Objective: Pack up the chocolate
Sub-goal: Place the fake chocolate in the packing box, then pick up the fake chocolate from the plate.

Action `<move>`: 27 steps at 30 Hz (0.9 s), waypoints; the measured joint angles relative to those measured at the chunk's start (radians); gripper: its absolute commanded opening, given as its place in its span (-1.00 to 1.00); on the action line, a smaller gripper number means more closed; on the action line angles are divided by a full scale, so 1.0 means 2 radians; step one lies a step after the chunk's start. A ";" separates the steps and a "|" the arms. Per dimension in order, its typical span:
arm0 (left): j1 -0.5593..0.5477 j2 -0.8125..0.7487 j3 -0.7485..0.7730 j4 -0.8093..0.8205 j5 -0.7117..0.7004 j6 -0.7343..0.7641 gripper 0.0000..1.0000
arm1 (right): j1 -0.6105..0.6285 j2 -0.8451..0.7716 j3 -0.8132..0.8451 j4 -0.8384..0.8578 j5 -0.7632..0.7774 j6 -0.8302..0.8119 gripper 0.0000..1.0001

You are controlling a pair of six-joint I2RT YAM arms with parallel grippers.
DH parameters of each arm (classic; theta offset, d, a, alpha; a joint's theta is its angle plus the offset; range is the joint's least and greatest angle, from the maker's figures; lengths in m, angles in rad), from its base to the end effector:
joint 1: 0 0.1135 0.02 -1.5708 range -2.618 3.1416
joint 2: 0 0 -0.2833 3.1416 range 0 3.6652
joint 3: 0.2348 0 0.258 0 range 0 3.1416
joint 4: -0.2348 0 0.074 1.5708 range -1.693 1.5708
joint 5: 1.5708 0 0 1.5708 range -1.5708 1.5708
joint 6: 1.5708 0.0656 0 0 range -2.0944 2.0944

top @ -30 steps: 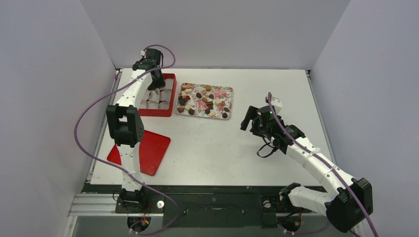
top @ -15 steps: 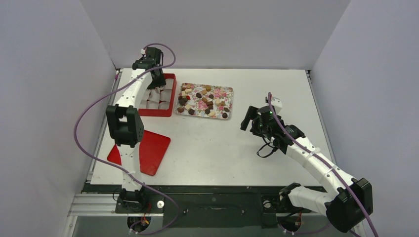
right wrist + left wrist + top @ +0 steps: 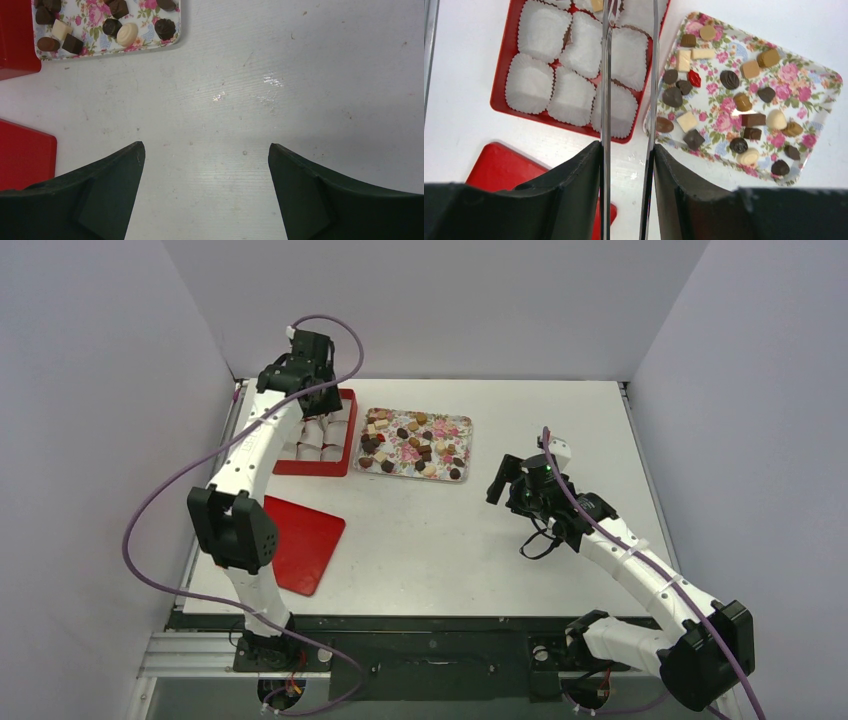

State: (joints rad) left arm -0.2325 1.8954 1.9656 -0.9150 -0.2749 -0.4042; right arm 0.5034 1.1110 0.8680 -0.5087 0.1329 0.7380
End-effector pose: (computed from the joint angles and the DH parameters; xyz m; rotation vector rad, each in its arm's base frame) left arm 0.4396 -0.0858 0.3569 -0.3274 2.3518 0.0296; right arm 0.2265 0.1148 0.2703 0.3441 2.3368 0.4683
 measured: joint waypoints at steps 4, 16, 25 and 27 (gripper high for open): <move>-0.021 -0.042 -0.041 0.000 0.003 0.000 -0.26 | 0.000 0.000 0.000 0.001 0.000 0.000 0.77; -0.117 -0.137 -0.181 -0.005 0.038 -0.010 -0.26 | 0.000 0.000 0.000 0.018 0.000 0.002 0.78; -0.155 -0.157 -0.246 -0.004 0.050 -0.023 -0.26 | 0.000 0.009 0.000 0.026 -0.005 0.003 0.78; -0.158 -0.157 -0.256 -0.004 0.052 -0.024 -0.26 | 0.000 0.010 0.000 0.026 -0.005 0.003 0.78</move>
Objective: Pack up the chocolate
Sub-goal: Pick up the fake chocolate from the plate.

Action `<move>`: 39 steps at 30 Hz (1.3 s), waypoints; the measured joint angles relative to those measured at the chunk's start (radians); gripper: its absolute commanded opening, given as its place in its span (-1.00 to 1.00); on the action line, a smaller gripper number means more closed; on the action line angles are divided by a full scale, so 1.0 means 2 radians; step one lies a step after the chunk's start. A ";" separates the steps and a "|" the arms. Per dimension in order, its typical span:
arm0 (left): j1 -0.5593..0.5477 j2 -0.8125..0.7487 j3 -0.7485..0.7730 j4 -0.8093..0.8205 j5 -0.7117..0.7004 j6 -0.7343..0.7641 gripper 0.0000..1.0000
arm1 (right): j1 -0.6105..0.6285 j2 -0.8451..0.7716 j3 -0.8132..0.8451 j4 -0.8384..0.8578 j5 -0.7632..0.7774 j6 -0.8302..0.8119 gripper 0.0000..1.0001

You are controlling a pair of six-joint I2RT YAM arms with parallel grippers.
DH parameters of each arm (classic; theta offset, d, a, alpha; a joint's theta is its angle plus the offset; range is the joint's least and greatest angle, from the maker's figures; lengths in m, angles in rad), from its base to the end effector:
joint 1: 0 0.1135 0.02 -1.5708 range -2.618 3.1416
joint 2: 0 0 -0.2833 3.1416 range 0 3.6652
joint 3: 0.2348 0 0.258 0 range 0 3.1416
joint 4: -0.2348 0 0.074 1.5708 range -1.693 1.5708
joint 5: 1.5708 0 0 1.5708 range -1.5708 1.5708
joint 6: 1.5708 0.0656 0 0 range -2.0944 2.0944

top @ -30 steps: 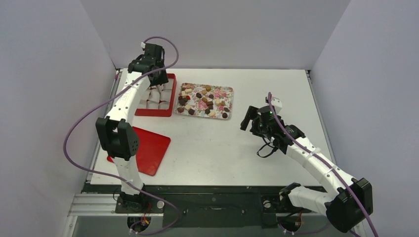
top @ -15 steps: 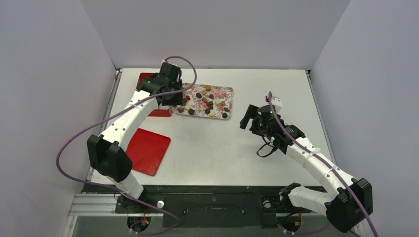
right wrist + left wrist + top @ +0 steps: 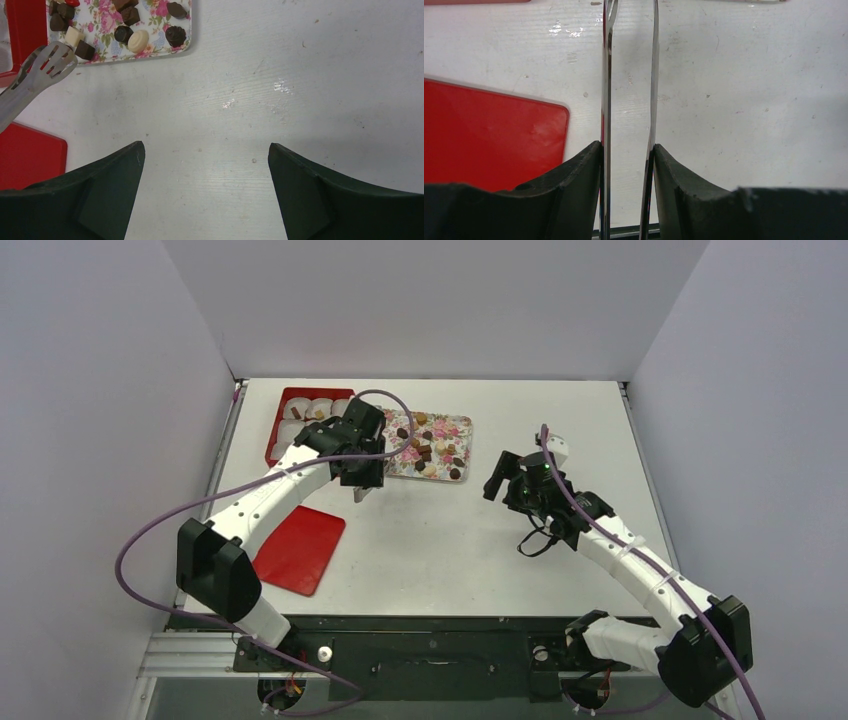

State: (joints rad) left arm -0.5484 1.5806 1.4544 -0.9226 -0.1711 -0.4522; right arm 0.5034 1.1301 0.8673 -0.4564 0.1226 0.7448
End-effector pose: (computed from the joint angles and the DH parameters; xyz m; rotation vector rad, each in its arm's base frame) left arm 0.3031 -0.1721 0.3046 0.0656 2.6003 -0.1375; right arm 0.2331 0.1192 0.2709 0.3457 2.3105 0.5026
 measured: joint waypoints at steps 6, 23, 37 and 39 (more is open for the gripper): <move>-0.001 0.001 -0.004 0.003 0.001 0.000 -0.26 | 0.000 0.006 -0.001 0.005 -0.001 0.000 0.78; -0.001 0.046 -0.004 0.015 -0.017 0.004 -0.26 | 0.000 0.006 -0.016 0.014 -0.004 0.001 0.78; -0.004 0.081 0.018 0.023 -0.015 0.010 -0.28 | 0.000 0.006 -0.017 0.015 -0.004 0.002 0.78; -0.007 0.084 0.022 0.023 -0.015 0.010 -0.28 | 0.000 0.006 -0.017 0.015 -0.004 0.002 0.78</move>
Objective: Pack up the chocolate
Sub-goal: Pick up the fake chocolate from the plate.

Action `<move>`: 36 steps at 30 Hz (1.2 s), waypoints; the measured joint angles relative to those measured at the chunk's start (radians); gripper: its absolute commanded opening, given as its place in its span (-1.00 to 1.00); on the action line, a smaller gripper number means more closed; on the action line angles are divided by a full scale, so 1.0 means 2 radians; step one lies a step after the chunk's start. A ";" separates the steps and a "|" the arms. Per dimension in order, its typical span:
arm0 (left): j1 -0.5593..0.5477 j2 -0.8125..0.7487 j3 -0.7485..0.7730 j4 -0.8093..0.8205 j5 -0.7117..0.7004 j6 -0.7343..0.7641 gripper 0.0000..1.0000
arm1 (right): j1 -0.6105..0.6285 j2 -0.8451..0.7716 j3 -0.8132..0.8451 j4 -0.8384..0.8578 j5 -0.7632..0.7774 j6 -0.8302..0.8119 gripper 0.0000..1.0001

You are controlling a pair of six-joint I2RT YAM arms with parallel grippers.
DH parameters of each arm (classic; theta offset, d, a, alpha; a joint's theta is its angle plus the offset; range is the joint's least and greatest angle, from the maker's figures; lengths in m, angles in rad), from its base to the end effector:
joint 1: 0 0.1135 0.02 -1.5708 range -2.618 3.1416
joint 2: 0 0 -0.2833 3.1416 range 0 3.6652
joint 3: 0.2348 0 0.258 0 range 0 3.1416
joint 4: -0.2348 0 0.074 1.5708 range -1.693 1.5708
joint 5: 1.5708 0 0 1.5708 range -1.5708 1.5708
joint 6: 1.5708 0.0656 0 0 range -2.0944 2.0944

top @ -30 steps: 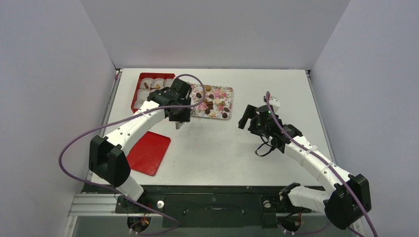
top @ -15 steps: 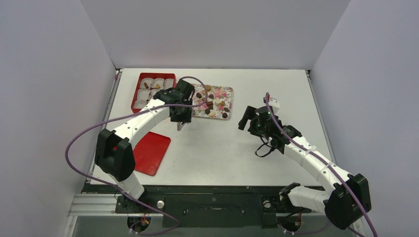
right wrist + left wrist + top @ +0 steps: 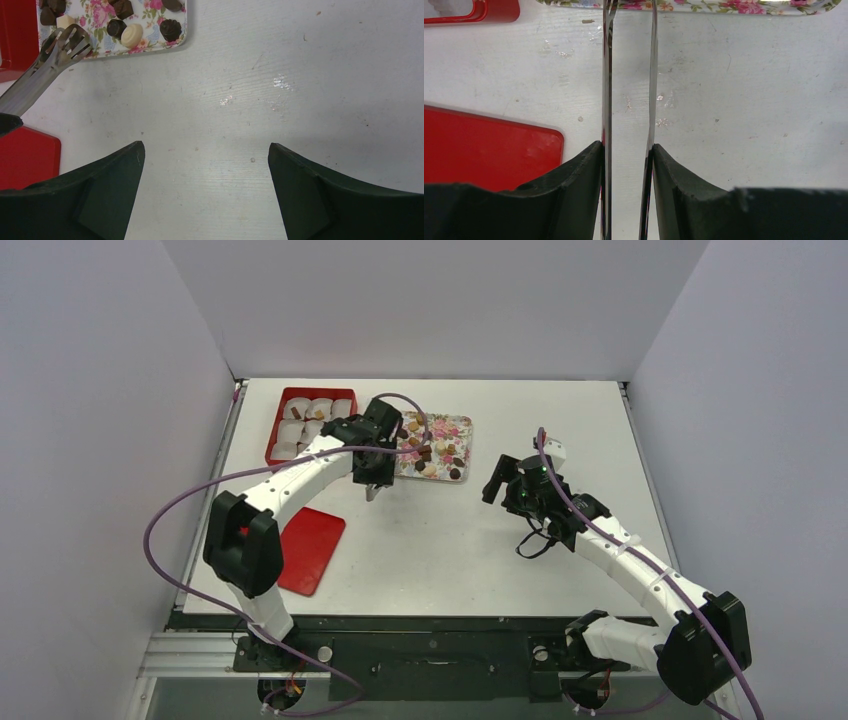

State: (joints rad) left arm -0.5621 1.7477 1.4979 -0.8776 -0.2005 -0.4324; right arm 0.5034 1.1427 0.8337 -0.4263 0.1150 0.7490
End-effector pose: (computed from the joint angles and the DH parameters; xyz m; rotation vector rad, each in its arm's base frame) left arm 0.3345 -0.1953 0.2636 0.1121 2.6564 -0.0508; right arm 0.2339 0.1202 0.2588 0.3480 2.3284 0.5025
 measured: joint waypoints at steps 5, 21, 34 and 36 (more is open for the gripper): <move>-0.007 0.005 0.006 0.001 0.000 0.000 -0.34 | 0.000 0.000 0.000 0.000 0.000 0.000 0.78; -0.008 0.018 0.017 0.000 -0.001 0.000 -0.61 | 0.000 0.000 0.000 0.000 0.000 0.000 0.78; -0.008 0.018 0.043 -0.004 0.000 0.000 -0.64 | 0.000 0.000 0.000 0.000 0.000 0.000 0.78; -0.008 0.018 0.045 -0.005 0.000 0.000 -0.65 | 0.000 0.000 0.000 0.000 0.000 0.000 0.78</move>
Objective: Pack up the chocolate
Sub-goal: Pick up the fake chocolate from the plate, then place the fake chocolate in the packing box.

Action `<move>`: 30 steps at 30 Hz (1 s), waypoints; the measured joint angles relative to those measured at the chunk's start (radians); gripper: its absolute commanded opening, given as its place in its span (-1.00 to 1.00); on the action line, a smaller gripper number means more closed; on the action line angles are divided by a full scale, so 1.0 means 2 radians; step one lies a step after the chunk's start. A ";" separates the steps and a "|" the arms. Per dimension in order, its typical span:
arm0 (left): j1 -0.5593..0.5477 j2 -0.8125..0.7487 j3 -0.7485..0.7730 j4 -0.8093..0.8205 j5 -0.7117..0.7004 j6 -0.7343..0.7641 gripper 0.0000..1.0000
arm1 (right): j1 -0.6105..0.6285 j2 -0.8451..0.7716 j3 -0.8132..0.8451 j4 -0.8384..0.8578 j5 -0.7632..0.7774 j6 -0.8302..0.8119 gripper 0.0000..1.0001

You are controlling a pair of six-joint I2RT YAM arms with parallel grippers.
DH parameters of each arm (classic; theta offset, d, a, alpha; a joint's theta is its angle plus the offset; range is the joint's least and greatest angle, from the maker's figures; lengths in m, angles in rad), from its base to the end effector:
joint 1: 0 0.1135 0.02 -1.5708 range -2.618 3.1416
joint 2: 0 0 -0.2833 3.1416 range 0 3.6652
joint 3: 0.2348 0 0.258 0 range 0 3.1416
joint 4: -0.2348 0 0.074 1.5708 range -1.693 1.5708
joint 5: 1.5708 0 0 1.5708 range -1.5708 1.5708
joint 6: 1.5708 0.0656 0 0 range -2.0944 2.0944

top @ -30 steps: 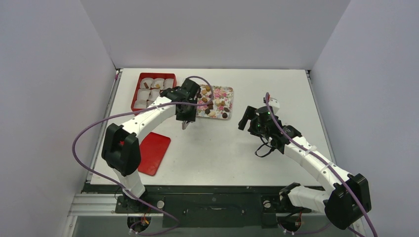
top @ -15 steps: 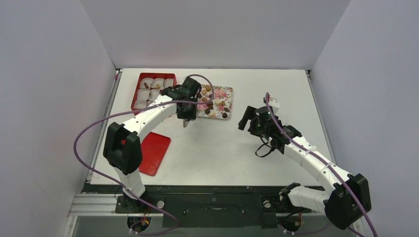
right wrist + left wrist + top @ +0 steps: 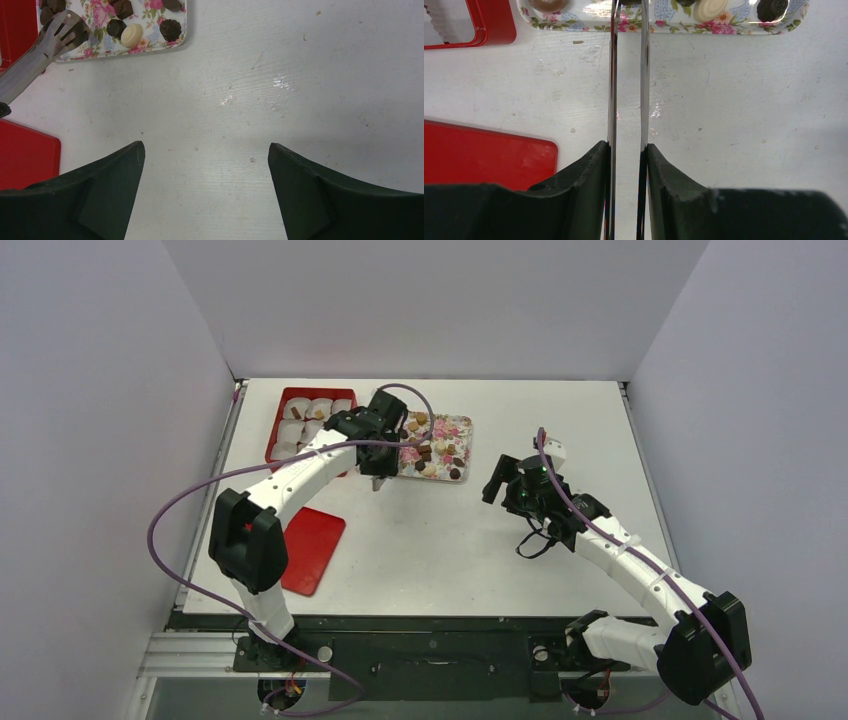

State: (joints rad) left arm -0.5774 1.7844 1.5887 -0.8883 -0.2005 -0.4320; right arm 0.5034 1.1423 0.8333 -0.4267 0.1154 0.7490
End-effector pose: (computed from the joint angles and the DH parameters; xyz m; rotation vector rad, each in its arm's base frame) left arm 0.3444 -0.2088 0.2782 0.1251 2.6177 -0.0839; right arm 0.2338 0.1201 0.2587 0.3482 2.3286 0.5018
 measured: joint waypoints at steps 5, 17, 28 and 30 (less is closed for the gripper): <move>0.000 0.000 0.004 -0.001 0.000 0.000 -0.65 | 0.000 0.000 0.000 0.000 0.000 0.000 0.77; 0.029 -0.021 0.058 -0.013 0.000 0.000 -0.63 | 0.000 -0.003 0.000 0.000 0.000 0.000 0.77; 0.144 -0.004 0.141 -0.013 -0.012 -0.002 -0.63 | 0.000 -0.003 0.000 -0.004 0.000 -0.002 0.78; 0.155 0.014 0.157 -0.010 -0.012 -0.003 -0.62 | 0.000 -0.003 0.000 -0.009 0.000 -0.002 0.78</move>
State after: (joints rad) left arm -0.2668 1.8133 1.9018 -0.9081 -0.2245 -0.4374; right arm 0.5034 1.1366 0.8337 -0.4446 0.1154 0.7441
